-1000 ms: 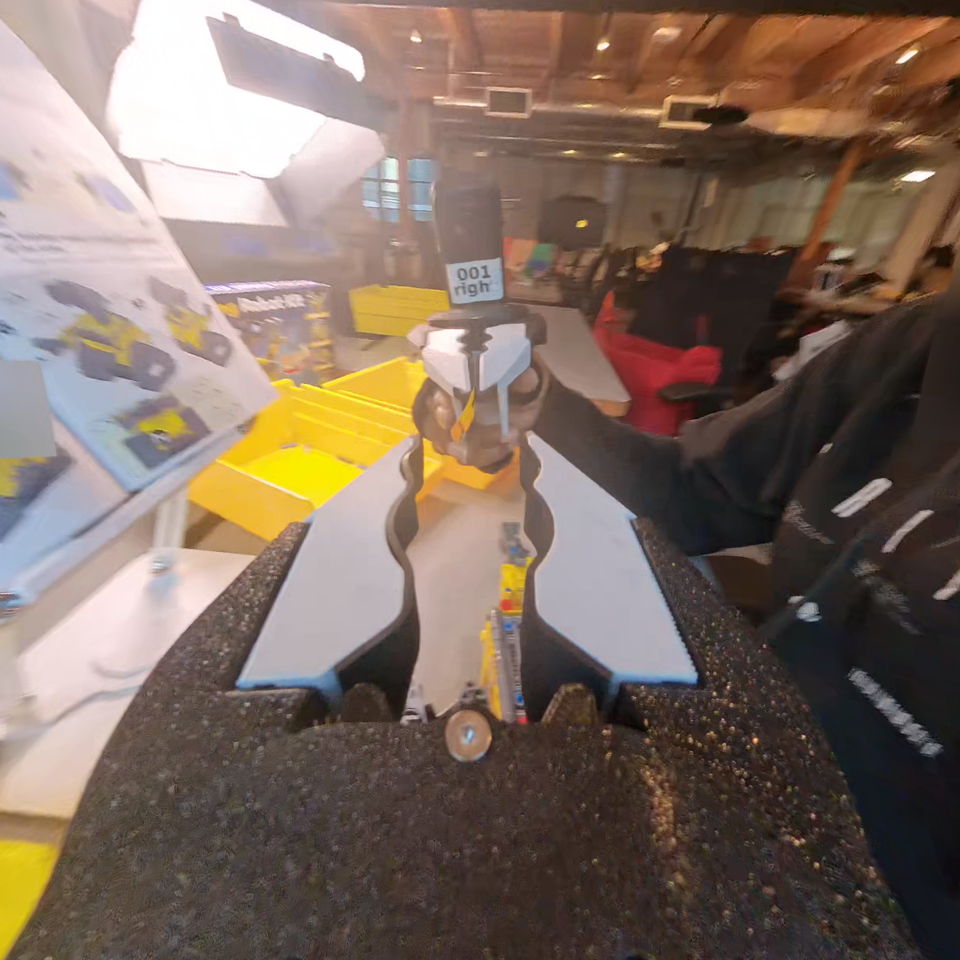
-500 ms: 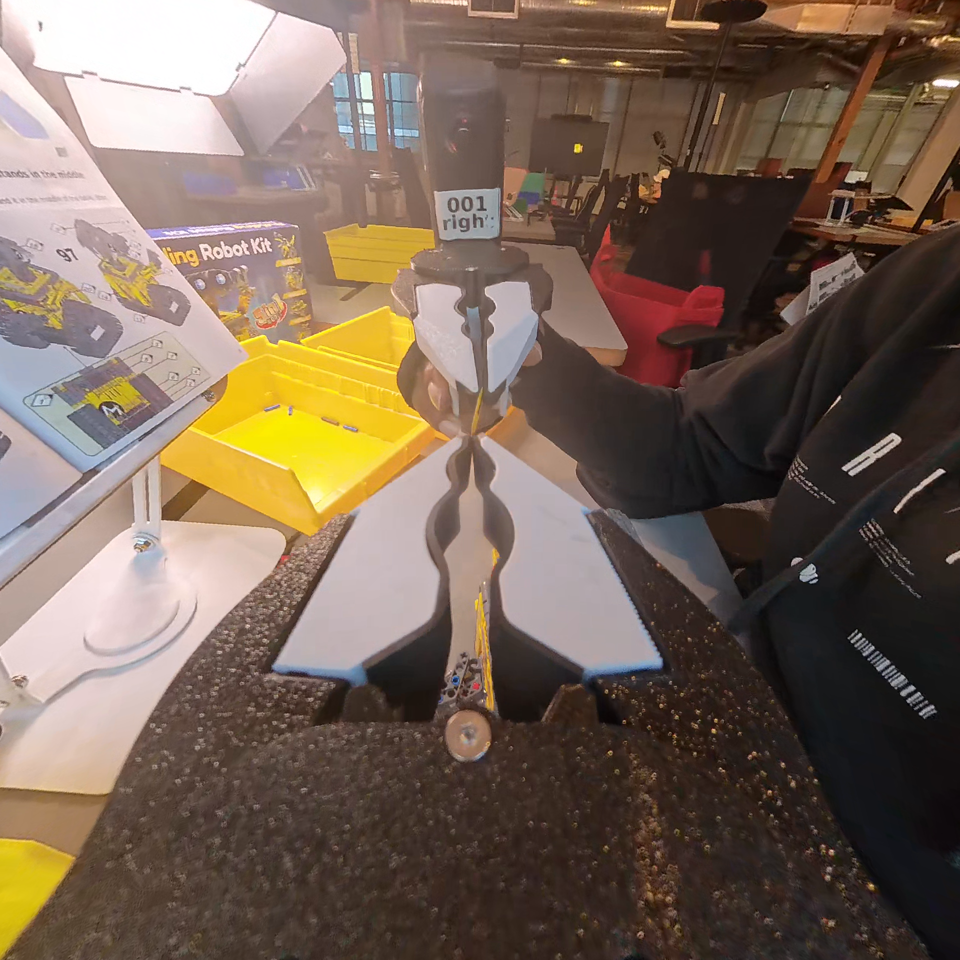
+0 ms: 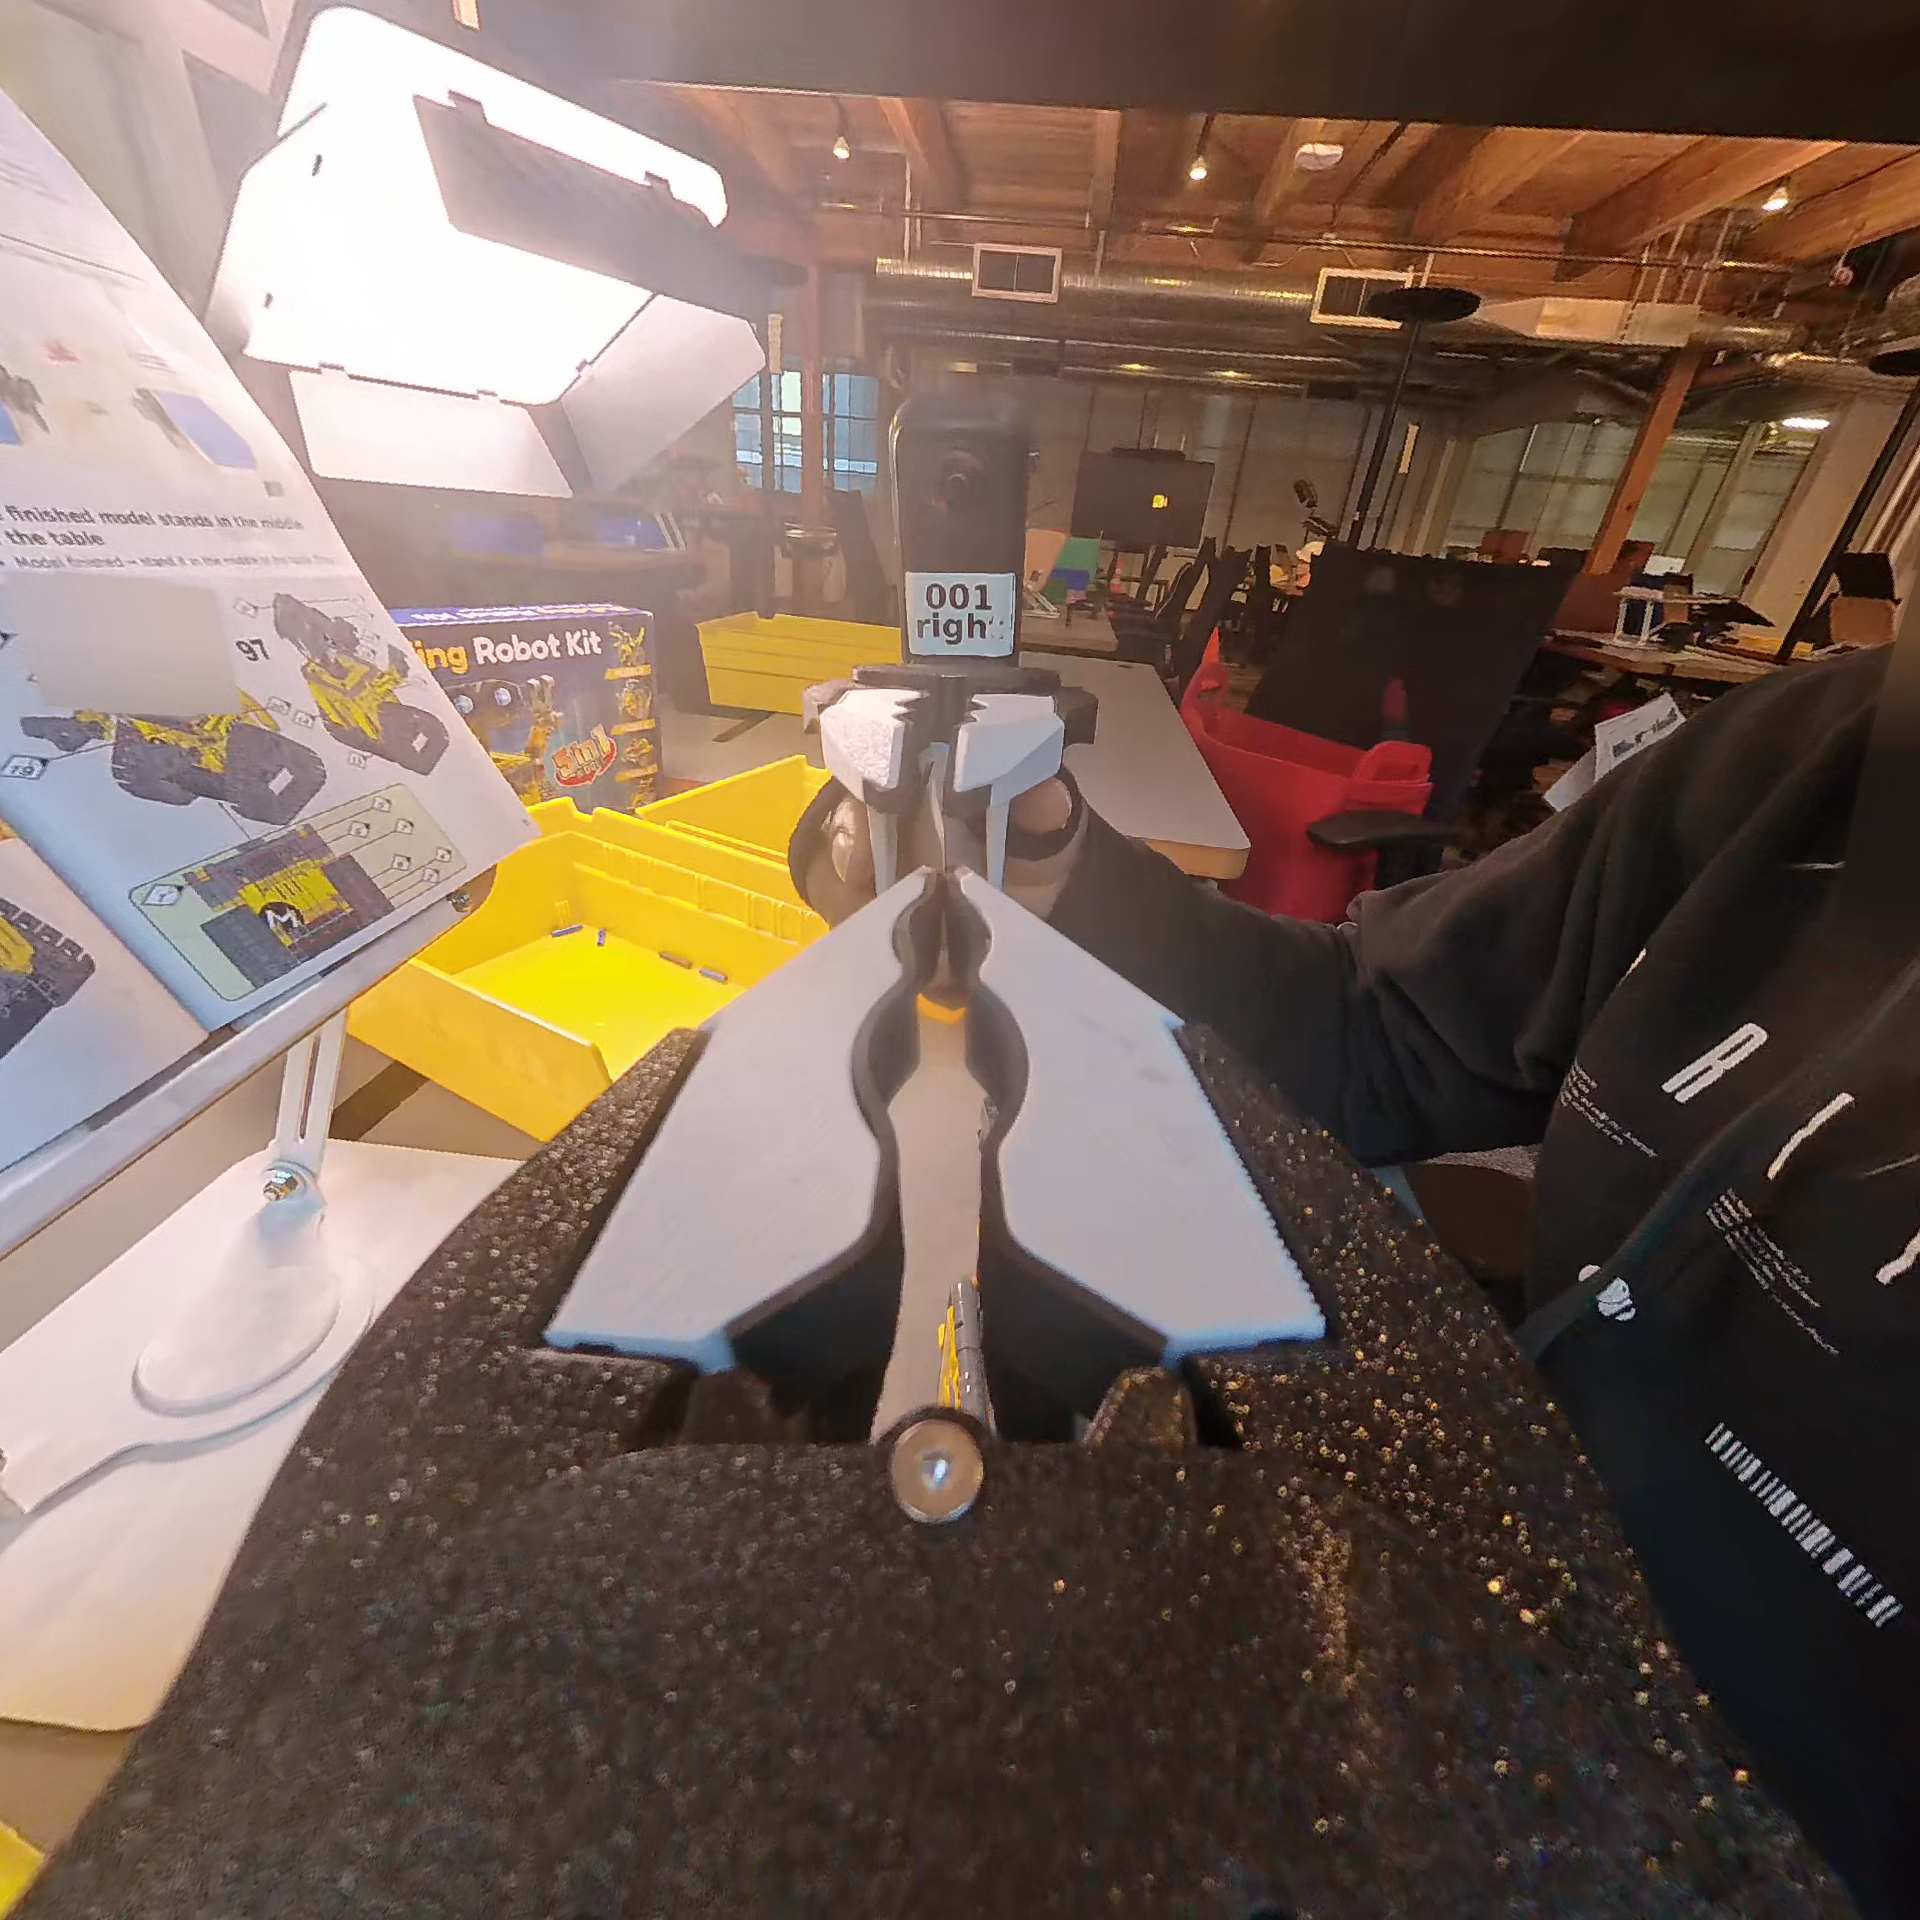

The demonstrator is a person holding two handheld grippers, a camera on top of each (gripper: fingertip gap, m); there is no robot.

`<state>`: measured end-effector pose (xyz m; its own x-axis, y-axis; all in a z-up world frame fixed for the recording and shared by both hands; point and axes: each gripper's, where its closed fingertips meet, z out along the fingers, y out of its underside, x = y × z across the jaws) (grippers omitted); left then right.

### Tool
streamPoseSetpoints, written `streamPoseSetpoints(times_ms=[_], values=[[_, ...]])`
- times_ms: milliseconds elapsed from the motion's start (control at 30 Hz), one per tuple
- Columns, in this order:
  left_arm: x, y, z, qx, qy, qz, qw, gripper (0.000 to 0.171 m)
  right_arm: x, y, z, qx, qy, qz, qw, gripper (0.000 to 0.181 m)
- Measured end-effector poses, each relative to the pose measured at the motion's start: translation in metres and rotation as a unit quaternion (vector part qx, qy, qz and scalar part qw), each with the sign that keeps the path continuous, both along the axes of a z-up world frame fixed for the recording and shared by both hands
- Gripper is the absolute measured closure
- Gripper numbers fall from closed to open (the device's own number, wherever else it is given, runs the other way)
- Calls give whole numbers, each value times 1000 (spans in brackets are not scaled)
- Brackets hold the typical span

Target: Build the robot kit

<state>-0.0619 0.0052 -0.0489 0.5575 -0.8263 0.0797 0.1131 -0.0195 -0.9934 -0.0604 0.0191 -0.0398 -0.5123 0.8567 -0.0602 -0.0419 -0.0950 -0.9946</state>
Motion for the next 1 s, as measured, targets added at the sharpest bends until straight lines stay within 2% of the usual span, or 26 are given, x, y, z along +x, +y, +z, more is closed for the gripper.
streamPoseSetpoints(times_ms=[733, 833, 1000], values=[[3, 0, -3, -1, 8, -1, 1000, 171, 1, -4, -1, -3, -2, 16, 1000, 181], [4, -2, -4, -3, 19, -7, 1000, 162, 3, -8, -2, 0, -9, 27, 1000, 181], [5, -16, -10, -8, 77, -5, 997, 141, 13, -17, -2, 17, -23, 49, 998, 181]])
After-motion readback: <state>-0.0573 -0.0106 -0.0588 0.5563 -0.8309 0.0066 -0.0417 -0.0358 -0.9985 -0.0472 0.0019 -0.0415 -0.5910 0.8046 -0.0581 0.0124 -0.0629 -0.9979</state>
